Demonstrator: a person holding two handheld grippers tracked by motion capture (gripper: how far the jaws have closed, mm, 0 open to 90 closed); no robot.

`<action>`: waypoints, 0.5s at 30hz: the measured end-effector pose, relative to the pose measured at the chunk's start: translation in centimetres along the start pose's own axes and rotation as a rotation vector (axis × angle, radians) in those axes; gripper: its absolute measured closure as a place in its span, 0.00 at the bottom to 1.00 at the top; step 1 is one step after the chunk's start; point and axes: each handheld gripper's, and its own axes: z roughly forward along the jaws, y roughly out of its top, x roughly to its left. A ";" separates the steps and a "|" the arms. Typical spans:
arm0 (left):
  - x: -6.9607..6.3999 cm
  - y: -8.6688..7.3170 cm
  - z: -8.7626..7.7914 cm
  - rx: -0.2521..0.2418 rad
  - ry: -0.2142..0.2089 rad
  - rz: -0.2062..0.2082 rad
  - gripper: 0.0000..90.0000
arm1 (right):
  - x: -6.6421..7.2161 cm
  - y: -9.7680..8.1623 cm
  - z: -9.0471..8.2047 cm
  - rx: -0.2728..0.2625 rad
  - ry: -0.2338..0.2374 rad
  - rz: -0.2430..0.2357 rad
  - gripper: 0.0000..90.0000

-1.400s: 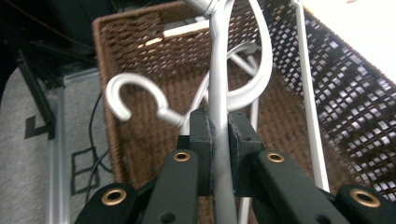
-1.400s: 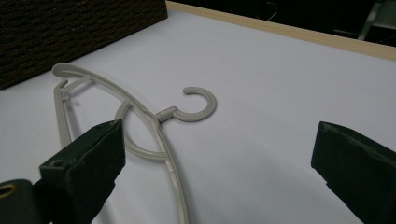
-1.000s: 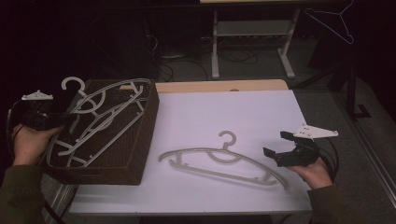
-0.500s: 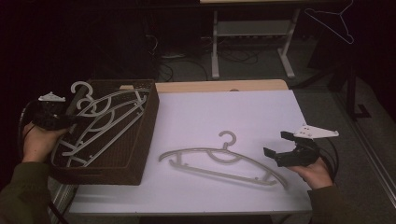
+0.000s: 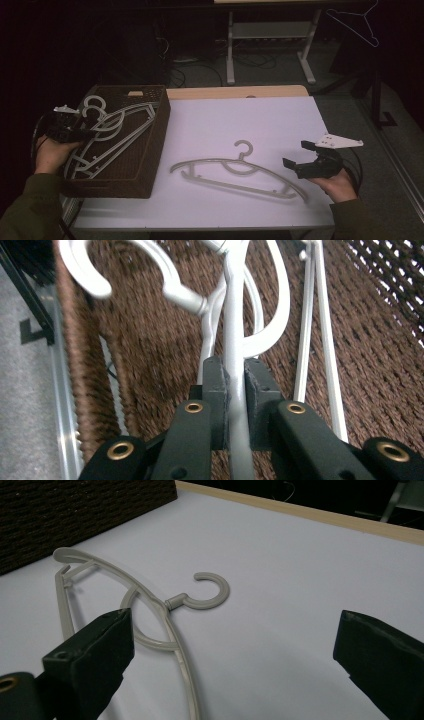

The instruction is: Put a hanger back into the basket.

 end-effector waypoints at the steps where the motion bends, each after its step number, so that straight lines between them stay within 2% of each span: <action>1: -0.2 0.0 -0.1 -0.002 0.008 0.010 0.86 | 0.0 0.0 0.0 0.004 0.002 0.001 0.03; 3: -0.2 0.1 -0.3 -0.015 0.018 0.009 0.74 | 0.0 0.0 0.0 0.002 0.002 -0.002 0.03; 4: -0.2 0.1 -0.3 -0.015 0.018 0.009 0.73 | 0.0 0.0 0.0 0.002 0.002 -0.002 0.03; 5: 0.0 0.1 -0.8 -0.050 0.006 -0.015 0.70 | 0.0 0.0 0.0 0.002 0.002 -0.005 0.03; 7: 0.0 0.2 -1.0 -0.053 0.012 -0.015 0.66 | 0.0 0.0 0.0 0.001 0.002 -0.005 0.03; 12: -0.6 0.8 -1.7 -0.103 -0.024 -0.020 0.60 | 0.0 0.0 0.0 0.002 0.003 -0.005 0.03; 14: -0.9 1.1 -1.9 -0.119 -0.037 -0.015 0.53 | 0.0 0.1 0.0 0.002 0.002 -0.005 0.03; 15: -1.5 1.5 -2.1 -0.134 -0.052 -0.010 0.50 | 0.1 0.1 0.0 0.001 0.001 -0.005 0.03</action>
